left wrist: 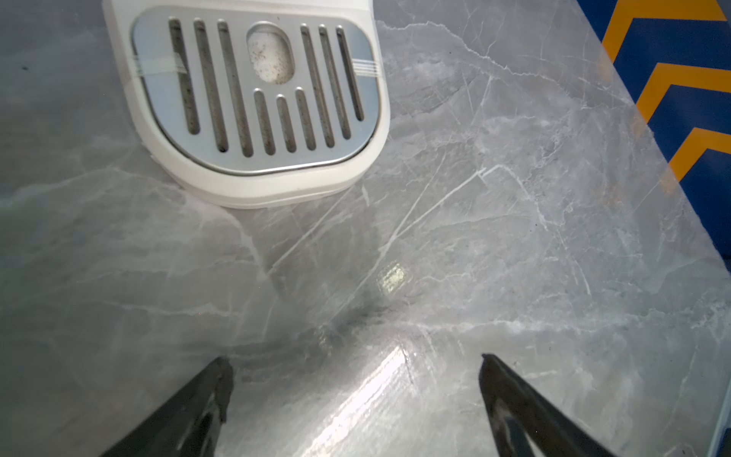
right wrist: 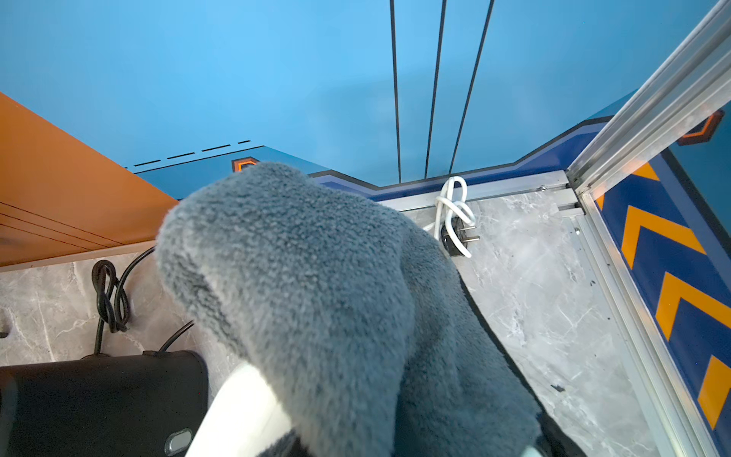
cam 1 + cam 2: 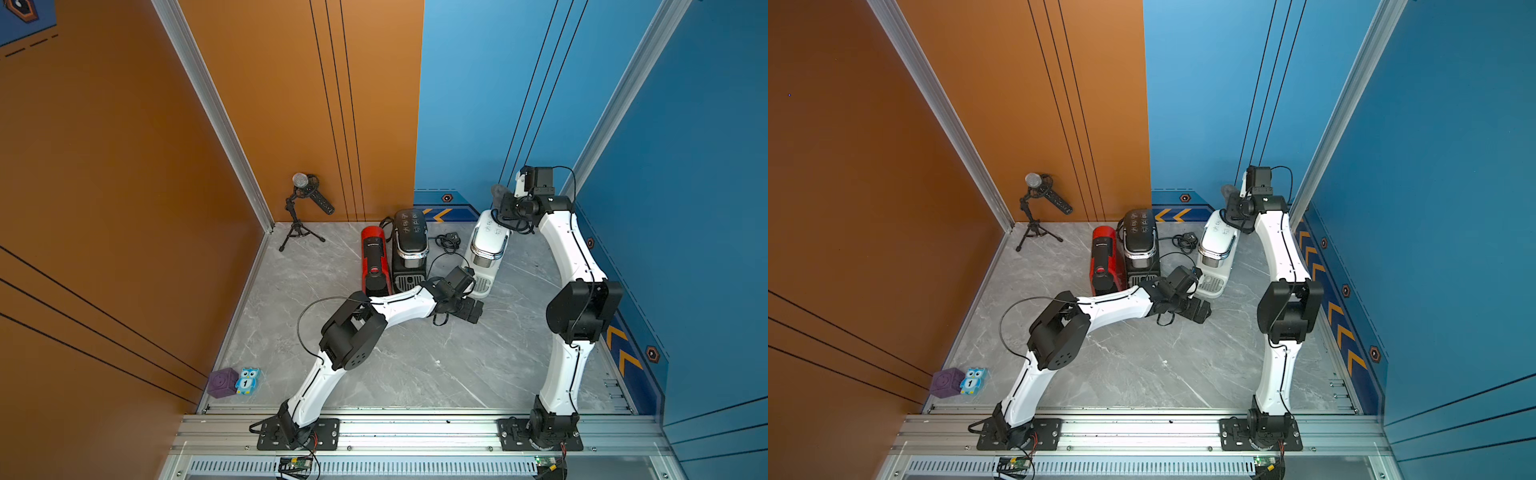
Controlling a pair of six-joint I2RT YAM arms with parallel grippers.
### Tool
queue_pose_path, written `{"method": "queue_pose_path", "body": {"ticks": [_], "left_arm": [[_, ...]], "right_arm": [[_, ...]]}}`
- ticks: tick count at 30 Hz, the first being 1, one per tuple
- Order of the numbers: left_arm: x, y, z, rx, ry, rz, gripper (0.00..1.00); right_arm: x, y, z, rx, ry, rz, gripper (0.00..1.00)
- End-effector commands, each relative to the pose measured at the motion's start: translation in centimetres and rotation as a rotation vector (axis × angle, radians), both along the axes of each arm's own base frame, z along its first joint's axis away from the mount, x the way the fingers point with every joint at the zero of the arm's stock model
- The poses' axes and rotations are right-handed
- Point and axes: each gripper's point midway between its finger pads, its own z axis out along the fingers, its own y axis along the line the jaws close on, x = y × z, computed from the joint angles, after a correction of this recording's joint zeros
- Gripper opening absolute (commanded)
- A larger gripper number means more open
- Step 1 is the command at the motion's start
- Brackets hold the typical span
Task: Wipe the surface of a coffee machine
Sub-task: Wipe the dirt from the surface of the coffee machine.
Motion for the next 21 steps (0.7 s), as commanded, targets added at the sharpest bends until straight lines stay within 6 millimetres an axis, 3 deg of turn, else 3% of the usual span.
{"method": "queue_pose_path", "body": {"ticks": [1, 6, 15, 21], "left_arm": [[1.1, -0.5, 0.1, -0.063, 0.054, -0.007, 0.96], [1.7, -1.1, 0.2, -0.089, 0.066, -0.023, 0.92], [4.5, -1.0, -0.9, -0.073, 0.043, 0.095, 0.91], [4.9, -1.5, -1.1, -0.08, 0.044, 0.12, 0.9]], "right_arm": [[-4.6, 1.3, -5.7, -0.053, 0.23, 0.026, 0.14], [-6.7, 1.8, -4.7, -0.104, 0.221, 0.035, 0.14], [-8.4, 4.6, 0.0, -0.071, 0.12, 0.125, 0.15], [-8.5, 7.3, -2.6, -0.107, 0.184, 0.192, 0.15]]}}
